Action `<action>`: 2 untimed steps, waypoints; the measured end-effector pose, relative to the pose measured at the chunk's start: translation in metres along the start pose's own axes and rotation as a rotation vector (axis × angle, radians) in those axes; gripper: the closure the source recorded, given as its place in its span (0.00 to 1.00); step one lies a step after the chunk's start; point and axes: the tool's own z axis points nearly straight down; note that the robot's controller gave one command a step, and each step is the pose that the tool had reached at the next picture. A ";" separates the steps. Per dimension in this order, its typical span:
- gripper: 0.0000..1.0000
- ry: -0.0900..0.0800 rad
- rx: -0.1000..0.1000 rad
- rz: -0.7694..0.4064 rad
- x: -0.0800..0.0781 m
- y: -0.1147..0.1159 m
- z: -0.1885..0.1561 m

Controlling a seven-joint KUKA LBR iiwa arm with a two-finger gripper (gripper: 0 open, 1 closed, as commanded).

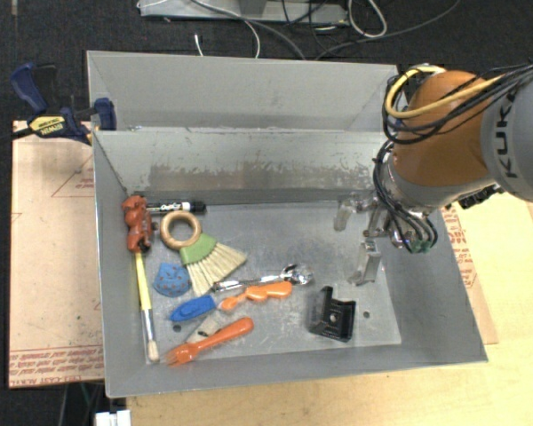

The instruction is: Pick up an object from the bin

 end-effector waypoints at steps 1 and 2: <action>0.00 -0.008 0.001 -0.002 -0.002 0.000 -0.005; 0.00 -0.009 0.001 -0.158 -0.002 0.045 0.056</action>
Offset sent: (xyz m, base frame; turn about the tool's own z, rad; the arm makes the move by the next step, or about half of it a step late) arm 0.0007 0.0838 -0.1083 -0.2922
